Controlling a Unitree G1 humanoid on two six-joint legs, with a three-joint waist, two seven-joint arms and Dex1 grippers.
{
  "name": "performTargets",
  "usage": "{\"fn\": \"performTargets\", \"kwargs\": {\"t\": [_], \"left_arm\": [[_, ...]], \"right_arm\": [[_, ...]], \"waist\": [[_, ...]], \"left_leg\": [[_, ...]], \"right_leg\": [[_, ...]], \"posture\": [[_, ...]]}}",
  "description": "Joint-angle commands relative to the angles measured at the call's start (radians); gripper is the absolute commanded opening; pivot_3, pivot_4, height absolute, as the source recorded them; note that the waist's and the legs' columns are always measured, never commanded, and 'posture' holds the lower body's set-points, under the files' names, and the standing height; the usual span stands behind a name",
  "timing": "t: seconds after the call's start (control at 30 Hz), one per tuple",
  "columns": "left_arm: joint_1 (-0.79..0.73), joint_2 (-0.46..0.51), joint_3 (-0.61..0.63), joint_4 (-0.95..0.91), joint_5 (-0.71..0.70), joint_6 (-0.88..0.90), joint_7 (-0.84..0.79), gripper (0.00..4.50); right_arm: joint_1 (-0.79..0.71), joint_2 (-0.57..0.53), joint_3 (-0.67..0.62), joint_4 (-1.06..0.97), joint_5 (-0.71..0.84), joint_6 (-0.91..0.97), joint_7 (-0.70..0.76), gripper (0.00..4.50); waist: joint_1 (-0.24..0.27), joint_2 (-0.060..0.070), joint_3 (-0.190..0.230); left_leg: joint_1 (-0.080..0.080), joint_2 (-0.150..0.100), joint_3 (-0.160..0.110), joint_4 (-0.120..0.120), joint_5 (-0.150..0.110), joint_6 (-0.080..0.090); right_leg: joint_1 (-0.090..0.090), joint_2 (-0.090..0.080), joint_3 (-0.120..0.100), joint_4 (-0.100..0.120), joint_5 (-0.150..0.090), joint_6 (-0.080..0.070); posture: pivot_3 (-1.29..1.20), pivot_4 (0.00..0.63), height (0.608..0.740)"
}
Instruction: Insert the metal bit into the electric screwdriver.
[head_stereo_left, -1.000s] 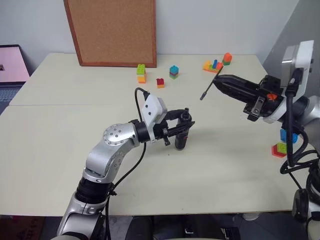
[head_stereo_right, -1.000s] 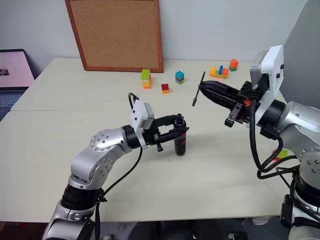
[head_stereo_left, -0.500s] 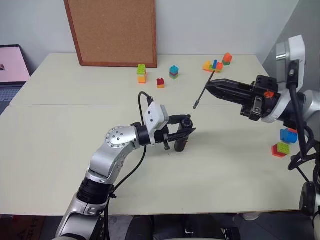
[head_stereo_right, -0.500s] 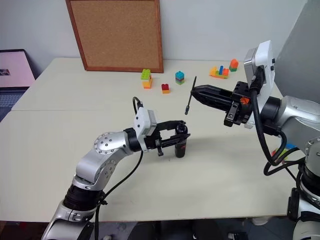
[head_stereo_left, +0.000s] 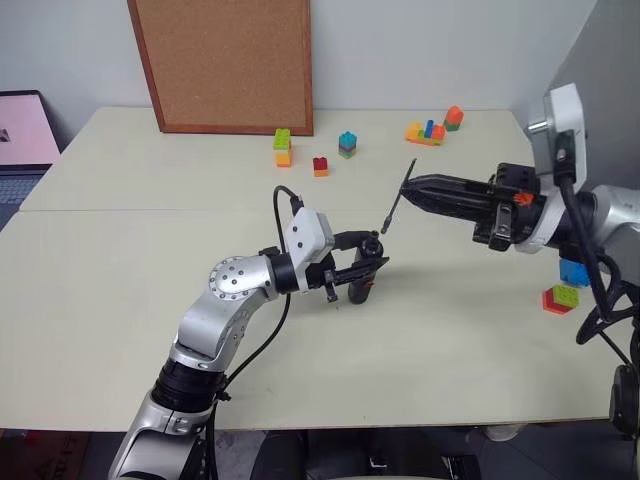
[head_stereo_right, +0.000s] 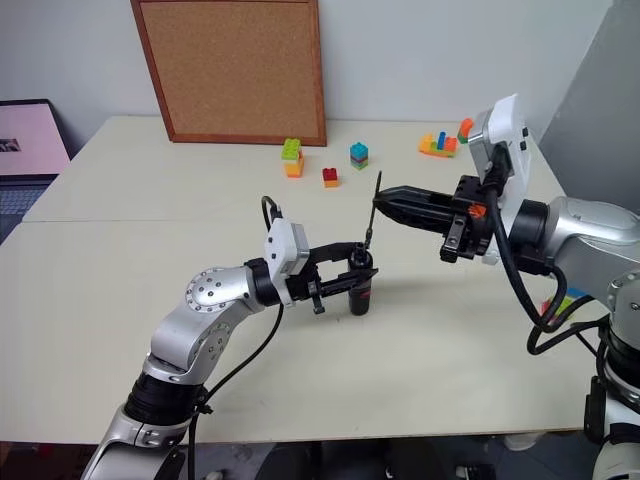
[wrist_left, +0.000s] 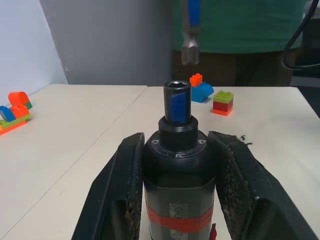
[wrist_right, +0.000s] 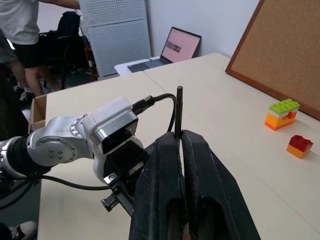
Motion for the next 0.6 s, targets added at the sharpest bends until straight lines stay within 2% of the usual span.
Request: {"fn": "performTargets", "kwargs": {"t": [0.03,0.6], "left_arm": [[0.010,0.004,-0.009,0.003,0.025,0.007,0.016,1.64],[0.013,-0.013,-0.017,0.019,0.035,0.003,0.010,1.64]], "right_arm": [[-0.024,-0.001,0.003,-0.034,-0.013,-0.025,-0.047,0.00],[-0.024,0.003,0.018,-0.071,0.041,-0.024,-0.101,0.00]], "waist": [[0.000,0.000,0.000],[0.000,0.000,0.000]], "left_leg": [[0.000,0.000,0.000,0.000,0.000,0.000],[0.000,0.000,0.000,0.000,0.000,0.000]], "right_leg": [[0.000,0.000,0.000,0.000,0.000,0.000],[0.000,0.000,0.000,0.000,0.000,0.000]], "posture": [[0.00,0.150,0.740],[0.00,0.150,0.740]]}}
